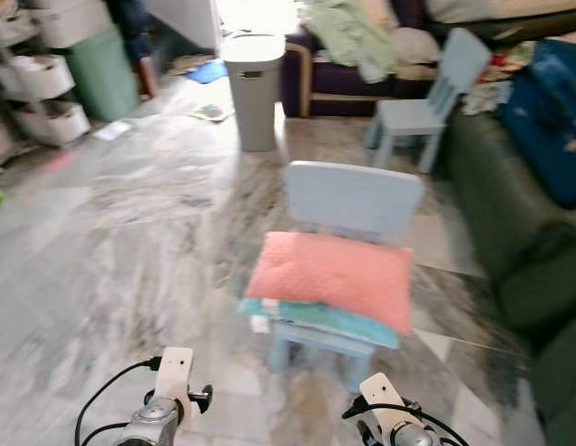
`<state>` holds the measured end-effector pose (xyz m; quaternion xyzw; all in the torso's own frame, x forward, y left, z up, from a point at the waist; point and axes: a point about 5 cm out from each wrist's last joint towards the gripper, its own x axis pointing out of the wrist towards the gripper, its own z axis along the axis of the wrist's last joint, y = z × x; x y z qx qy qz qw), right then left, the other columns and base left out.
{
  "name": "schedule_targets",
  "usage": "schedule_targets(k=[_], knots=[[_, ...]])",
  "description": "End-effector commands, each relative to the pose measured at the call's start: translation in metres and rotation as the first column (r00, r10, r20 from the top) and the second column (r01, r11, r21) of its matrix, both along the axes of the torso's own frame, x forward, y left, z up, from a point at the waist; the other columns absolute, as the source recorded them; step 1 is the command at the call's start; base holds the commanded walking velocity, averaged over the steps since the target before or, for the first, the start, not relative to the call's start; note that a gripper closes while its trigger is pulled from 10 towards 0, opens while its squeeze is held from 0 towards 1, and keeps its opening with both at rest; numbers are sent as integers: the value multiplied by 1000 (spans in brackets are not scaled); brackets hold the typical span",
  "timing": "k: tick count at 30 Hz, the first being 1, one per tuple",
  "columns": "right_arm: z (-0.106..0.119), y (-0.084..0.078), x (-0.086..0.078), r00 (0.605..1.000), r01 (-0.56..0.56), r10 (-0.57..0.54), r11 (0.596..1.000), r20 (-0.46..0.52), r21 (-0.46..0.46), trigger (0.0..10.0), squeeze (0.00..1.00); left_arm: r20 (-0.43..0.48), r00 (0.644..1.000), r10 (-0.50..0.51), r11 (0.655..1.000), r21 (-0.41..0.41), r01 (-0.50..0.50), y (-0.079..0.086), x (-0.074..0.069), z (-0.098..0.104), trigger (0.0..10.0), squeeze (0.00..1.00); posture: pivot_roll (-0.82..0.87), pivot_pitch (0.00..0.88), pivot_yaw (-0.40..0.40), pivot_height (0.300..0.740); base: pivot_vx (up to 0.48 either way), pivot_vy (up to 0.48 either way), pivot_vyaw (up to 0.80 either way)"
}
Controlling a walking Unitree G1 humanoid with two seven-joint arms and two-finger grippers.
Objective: Move the pillow to the sofa
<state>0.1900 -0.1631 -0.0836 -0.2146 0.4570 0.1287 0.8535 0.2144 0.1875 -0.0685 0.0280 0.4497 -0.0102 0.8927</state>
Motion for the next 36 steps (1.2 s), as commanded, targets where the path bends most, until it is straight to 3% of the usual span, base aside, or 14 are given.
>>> schedule_targets(k=[1,4,7,13,15,25,28,30,32,35,36], knots=[[-1,4,-1,1000,11,-11,1000,-8,2,10000,0,20,1000,4,1000,-15,-3,2,0,1,10000,0,-4,33,28,740,0,0,-781],[0,8,1,1000,10,-10,1000,-6,5,10000,0,8,999,-44,998,44,44,4,1,1,10000,0,-4,33,28,740,0,0,-777],[0,10,2,1000,9,-9,1000,-3,7,10000,0,-23,1000,-19,1000,-16,19,2,-2,-1,10000,0,-7,34,26,740,0,0,-652],[0,10,2,1000,9,-9,1000,-3,7,10000,0,-23,1000,-19,1000,-16,19,2,-2,-1,10000,0,-7,34,26,740,0,0,-444],[0,8,1,1000,9,-9,1000,-3,6,10000,0,-21,999,29,998,-52,-30,1,-3,-2,10000,0,-9,38,25,740,0,0,0],[-1,-4,-3,1000,21,-21,1000,5,-6,10000,0,-31,999,42,998,-38,-43,2,-4,-2,10000,0,-8,38,24,740,0,0,0],[4,-12,5,995,78,-78,997,58,0,10000,0,-19,1000,23,1000,-16,-23,2,-3,-2,10000,0,-11,33,26,740,0,0,0],[15,-22,22,971,184,-190,981,144,54,10000,0,23,1000,13,1000,-20,-12,2,0,1,10000,0,-11,33,26,740,0,0,0],[38,-21,53,935,174,-213,972,283,159,10000,0,118,992,-32,998,-41,37,-2,7,7,10000,0,-26,46,27,740,0,0,0],[47,-18,64,920,156,-222,963,324,219,10000,0,155,987,-37,996,-80,50,-5,10,9,10000,0,-26,43,26,740,0,0,0],[59,-13,75,900,113,-218,953,378,281,10000,0,332,937,-108,988,-66,138,16,47,44,10000,0,-25,38,23,740,0,0,0]])
